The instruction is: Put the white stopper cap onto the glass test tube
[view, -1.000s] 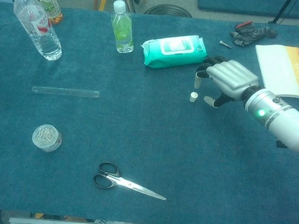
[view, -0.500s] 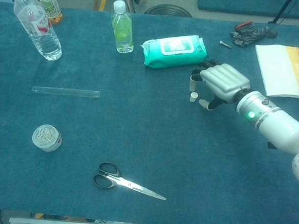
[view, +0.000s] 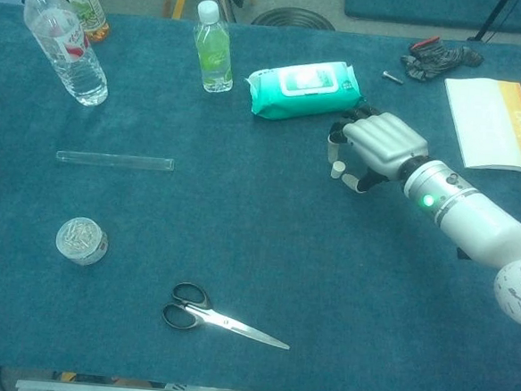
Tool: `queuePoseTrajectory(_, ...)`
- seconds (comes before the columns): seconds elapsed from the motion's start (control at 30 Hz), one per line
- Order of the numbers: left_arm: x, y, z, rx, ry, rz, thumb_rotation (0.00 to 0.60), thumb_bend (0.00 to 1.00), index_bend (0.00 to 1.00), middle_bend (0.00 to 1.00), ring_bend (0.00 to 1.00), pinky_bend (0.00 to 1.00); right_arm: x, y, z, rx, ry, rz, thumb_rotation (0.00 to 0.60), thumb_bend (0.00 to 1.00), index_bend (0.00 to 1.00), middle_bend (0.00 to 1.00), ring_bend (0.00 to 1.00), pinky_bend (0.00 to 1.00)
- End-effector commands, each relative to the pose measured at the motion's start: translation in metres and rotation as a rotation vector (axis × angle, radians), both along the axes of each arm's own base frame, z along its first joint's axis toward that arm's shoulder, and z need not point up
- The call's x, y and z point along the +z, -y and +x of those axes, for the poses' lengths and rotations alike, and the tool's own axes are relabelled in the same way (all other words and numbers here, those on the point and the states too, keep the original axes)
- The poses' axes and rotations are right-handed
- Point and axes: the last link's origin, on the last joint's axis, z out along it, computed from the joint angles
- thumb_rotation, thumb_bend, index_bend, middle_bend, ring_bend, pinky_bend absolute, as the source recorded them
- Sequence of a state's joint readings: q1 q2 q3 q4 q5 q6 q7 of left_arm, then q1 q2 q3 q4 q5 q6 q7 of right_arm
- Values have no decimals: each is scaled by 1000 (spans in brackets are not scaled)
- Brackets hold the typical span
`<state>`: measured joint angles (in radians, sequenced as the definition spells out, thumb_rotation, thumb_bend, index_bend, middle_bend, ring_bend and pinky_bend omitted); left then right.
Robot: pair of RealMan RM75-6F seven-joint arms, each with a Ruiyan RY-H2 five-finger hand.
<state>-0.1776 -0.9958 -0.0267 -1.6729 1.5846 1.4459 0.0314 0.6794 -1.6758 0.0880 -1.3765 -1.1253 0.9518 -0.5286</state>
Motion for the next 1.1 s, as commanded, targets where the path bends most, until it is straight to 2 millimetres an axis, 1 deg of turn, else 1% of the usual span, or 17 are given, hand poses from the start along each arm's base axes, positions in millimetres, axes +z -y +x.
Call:
queuePoseTrajectory(0.03, 0, 0, 0, 1, 1, 0, 600, 322, 355, 316, 174, 238, 0, 0, 0, -1, -1, -2, 600, 292, 454, 252, 81, 73)
queuePoseTrajectory(0.2, 0, 1, -2, 2, 0, 0, 600, 322, 355, 316, 174, 239, -1, 1, 0, -5, -2, -5, 600, 296, 473, 255, 83, 72)
queuePoseTrajectory(0.47, 0, 0, -3, 8, -1, 0, 600, 322, 355, 316, 174, 238, -5, 3, 0, -9, -7, -7, 600, 298, 474, 256, 86, 72)
queuePoseTrajectory(0.67, 1, 0, -4, 7, 1, 3, 600, 322, 354, 316, 174, 238, -7, 5, 1, -15, 1, -12, 600, 299, 510, 265, 96, 72)
queuePoseTrajectory(0.93, 0, 1, -5, 7, 0, 0, 600, 322, 354, 316, 174, 239, -5, 7, 2, -22, 13, -21, 600, 299, 533, 281, 103, 72)
queuePoseTrajectory(1.1, 1, -1, -5, 14, -2, -3, 600, 322, 354, 316, 174, 238, -1, 8, 2, -39, 43, -26, 600, 299, 559, 298, 115, 93)
